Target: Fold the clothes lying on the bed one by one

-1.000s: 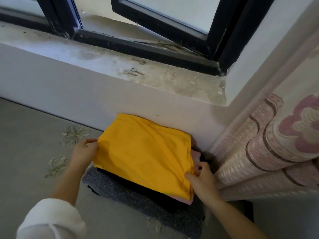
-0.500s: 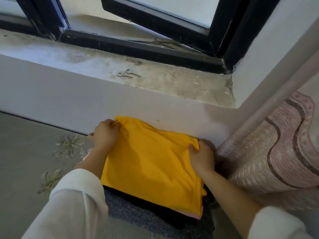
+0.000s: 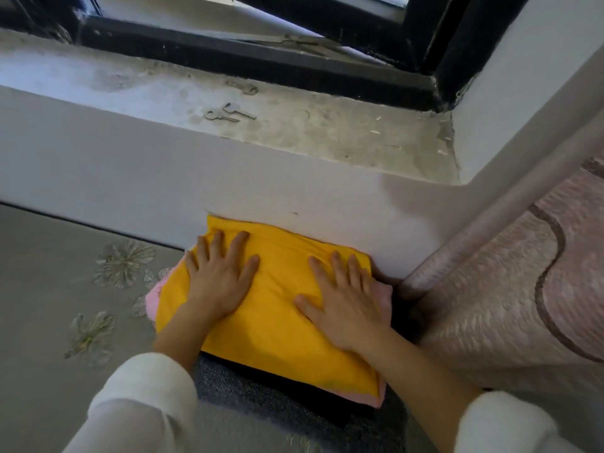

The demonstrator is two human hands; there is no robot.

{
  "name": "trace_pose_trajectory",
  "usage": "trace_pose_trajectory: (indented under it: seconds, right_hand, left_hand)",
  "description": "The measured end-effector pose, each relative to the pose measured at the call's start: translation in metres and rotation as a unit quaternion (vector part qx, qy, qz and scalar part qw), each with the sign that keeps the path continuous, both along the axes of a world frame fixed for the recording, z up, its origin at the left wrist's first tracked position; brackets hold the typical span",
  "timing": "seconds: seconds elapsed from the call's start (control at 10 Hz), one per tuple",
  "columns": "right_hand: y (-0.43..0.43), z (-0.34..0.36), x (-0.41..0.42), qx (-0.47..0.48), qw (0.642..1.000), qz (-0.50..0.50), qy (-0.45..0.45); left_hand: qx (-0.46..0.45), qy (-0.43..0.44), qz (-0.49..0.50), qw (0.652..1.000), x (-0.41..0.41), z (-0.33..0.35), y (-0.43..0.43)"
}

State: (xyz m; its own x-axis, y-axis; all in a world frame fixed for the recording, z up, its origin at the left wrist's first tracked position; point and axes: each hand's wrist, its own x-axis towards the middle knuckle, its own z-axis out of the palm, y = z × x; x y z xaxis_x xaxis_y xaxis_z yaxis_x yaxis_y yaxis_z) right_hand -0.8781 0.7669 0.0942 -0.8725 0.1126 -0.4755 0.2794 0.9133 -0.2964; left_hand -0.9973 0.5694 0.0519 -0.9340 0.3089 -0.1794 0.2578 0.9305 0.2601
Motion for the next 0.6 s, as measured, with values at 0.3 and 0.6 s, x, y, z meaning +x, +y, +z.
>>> trace_pose_trajectory:
  seconds: [0.3, 0.6]
  right_hand:
    - [0.001, -0.028, 0.038, 0.018, 0.999, -0.041, -0.03]
    - [0.018, 0.019, 0.021, -0.014, 0.999, -0.034, -0.014]
  left_hand:
    - [-0.032, -0.03, -0.016, 0.999, 0.02, -0.011, -0.002]
    - [0.016, -0.031, 0.038, 0.999, 0.076, 0.031, 0.038]
